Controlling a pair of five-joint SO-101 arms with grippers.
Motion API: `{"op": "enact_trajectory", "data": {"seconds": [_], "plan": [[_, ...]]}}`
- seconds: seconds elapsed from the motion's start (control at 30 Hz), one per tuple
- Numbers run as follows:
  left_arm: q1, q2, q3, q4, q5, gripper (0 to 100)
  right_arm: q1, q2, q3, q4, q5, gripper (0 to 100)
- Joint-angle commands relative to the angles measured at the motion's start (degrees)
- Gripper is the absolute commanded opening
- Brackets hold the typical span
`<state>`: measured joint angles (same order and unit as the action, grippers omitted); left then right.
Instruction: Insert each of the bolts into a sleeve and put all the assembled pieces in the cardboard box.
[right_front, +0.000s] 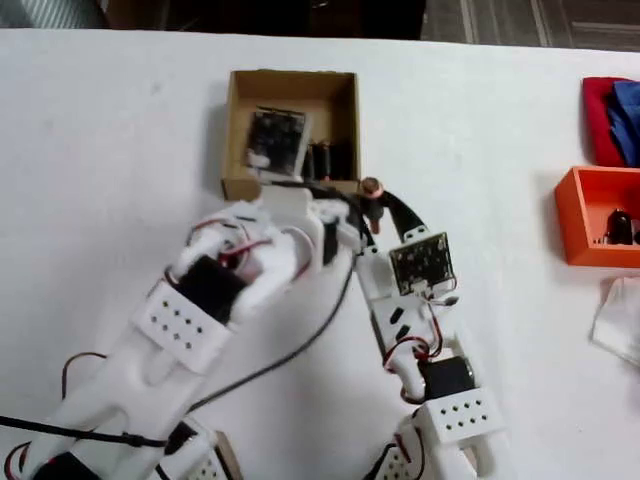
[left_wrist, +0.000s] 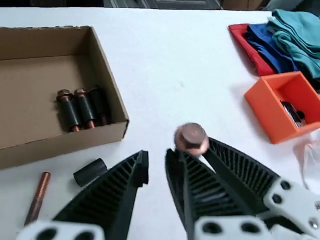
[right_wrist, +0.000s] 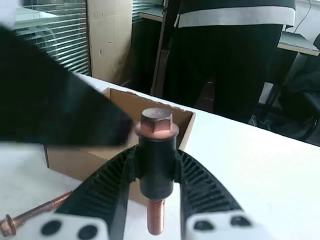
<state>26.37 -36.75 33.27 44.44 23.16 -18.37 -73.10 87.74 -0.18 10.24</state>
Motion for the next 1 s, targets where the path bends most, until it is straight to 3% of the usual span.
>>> {"op": "enact_trajectory", "data": {"seconds": [0.0,0.1,0.17,0.3,0.4,0.53,0.67,0.83,0.97], "plan": [[-6.15,-2.02,-6.46,0.97,0.44,12,-0.04,0.31,-0.79,-0.84,0.18,2.2],[-13.27,-2.02,-10.77,5.36,-2.90,10,-0.04,0.22,-1.58,3.03,0.18,2.2],[-17.93,-1.85,-11.38,8.62,-11.08,3,-0.04,0.31,-4.13,6.73,0.18,2.1],[-29.63,-1.93,-4.35,14.68,-30.51,3,-0.31,0.48,-15.21,19.91,0.18,2.1],[-38.51,-1.93,4.70,15.21,-39.21,2,-0.13,2.07,-26.81,28.62,-1.93,2.1],[-50.11,-1.93,16.40,15.12,-42.73,2,-0.13,14.29,-44.57,35.82,-2.90,2.1],[-58.37,-1.85,24.57,11.78,-42.73,2,-0.66,37.14,-65.49,43.56,-4.84,2.1],[-61.63,-1.93,32.22,5.89,-42.73,2,-1.36,72.13,-100.66,59.12,-13.89,2.1],[-61.63,-1.93,36.09,2.73,-42.73,2,-1.54,99.56,-134.77,72.48,-16.97,2.1]]}}
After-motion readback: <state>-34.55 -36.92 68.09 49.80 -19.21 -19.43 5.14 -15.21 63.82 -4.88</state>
